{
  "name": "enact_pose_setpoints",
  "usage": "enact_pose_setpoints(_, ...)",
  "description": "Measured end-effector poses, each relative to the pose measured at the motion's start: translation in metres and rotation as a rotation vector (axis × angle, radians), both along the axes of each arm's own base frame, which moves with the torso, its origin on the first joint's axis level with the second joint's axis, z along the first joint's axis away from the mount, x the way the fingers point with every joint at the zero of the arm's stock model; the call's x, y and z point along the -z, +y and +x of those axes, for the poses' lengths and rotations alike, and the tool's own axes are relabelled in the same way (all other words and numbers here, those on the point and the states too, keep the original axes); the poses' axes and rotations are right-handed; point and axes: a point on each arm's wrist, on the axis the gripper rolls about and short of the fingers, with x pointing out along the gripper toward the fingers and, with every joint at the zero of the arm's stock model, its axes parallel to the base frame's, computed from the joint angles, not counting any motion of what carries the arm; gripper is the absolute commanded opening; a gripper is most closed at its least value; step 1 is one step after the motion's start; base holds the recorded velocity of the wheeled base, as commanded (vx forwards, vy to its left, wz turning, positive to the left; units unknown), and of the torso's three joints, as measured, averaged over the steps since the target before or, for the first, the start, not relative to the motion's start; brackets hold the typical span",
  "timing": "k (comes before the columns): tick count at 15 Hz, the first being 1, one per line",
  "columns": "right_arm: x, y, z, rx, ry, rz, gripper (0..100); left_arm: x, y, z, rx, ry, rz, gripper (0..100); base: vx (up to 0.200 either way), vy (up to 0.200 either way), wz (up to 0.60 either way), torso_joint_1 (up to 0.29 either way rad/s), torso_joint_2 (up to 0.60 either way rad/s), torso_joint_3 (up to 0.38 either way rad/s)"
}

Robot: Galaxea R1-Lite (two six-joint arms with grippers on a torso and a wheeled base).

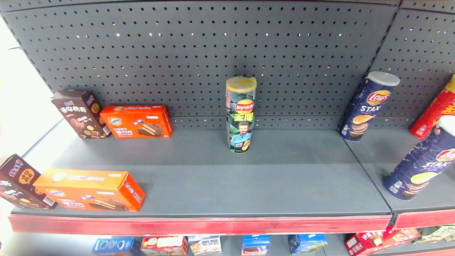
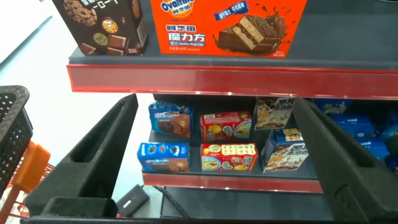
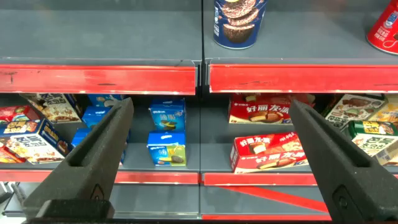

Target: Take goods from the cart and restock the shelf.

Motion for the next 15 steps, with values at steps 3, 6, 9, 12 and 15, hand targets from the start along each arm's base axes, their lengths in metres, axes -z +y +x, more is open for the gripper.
enact_pose_setpoints(3,0.0000,0.0000,0.0000,0.000,0.000,0.000,100,0.0000,0.0000,0.0000,0.000,0.000,0.000,100,0.000,0.000,0.20,0.002,0.00,-0.001)
enact_pose_setpoints(6,0.0000,0.0000,0.0000,0.000,0.000,0.000,100,-0.0001,0.0000,0.0000,0.001,-0.001,0.000,100,0.000,0.000,0.60,0.001,0.00,0.002)
enact_pose_setpoints(9,0.0000,0.0000,0.0000,0.001,0.000,0.000,100,0.0000,0.0000,0.0000,0.001,0.000,0.000,100,0.000,0.000,0.60,0.007,0.00,0.002)
enact_pose_setpoints(12,0.0000,0.0000,0.0000,0.000,0.000,0.000,100,0.0000,0.0000,0.0000,0.000,0.000,0.000,100,0.000,0.000,0.60,-0.001,0.01,0.007)
enact_pose_setpoints(15,0.0000,0.0000,0.0000,0.000,0.000,0.001,100,0.0000,0.0000,0.0000,0.000,0.000,0.000,100,0.000,0.000,0.40,0.005,0.00,0.003)
